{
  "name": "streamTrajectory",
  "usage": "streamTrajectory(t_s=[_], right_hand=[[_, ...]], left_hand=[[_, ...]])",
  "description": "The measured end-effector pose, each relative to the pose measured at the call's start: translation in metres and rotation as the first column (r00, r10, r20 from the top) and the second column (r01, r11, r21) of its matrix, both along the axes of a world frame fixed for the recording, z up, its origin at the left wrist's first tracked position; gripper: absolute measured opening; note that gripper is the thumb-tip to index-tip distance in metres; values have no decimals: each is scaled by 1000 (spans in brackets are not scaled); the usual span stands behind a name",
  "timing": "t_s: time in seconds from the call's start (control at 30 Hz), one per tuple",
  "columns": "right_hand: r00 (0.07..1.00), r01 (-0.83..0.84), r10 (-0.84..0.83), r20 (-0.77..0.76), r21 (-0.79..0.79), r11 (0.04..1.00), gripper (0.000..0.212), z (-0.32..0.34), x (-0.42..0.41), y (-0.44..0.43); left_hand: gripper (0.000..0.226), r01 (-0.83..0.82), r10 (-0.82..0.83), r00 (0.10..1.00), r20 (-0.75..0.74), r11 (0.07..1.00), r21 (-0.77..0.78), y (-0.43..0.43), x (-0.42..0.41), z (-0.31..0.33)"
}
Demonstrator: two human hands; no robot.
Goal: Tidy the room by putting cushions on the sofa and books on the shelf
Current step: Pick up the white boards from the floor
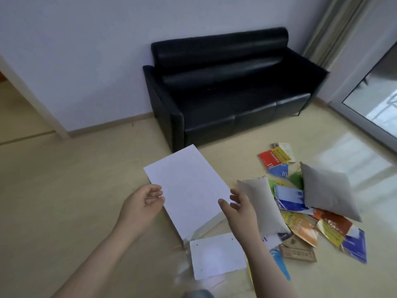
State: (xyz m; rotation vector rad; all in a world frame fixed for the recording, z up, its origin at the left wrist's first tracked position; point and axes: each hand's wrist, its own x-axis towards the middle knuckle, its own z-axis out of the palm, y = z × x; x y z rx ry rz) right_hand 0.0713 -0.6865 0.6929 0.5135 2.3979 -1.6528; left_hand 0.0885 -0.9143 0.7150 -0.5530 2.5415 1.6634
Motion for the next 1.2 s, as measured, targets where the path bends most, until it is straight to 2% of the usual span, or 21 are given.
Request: streamTrajectory(t_s=[0.17, 0.4, 0.7, 0.83, 1.0, 1.1, 1.2], right_hand=[[996, 93, -93, 16, 18, 996, 48, -6, -13, -36], [973, 232, -231, 19, -21, 973, 50, -27, -79, -72], [936, 348, -349, 39, 13, 937, 51, -31, -175, -101], [912, 406, -407, 51, 19, 914, 51, -32, -188, -108], [819, 570, -570, 72, 24, 821, 52, -42, -203, -131], [727, 684, -683, 71, 20, 729, 52, -47, -211, -159], [596, 800, -795, 113, 2, 600, 51, -53, -218, -200]], left_hand=[[24, 110, -111, 993, 31, 994, 24, -33, -41, -2], [24, 257, -256, 966, 22, 966, -38, -64, -132, -11], [25, 431, -426, 902, 61, 897, -98, -85, -254, -7], [25, 498, -492, 867, 81, 862, -92, -85, -284, -12], [27, 642, -634, 765, 117, 764, -61, -97, -339, -21], [29, 727, -720, 685, 108, 686, -36, -109, -372, -26], [28, 817, -806, 576, 133, 575, -47, -126, -405, -32]])
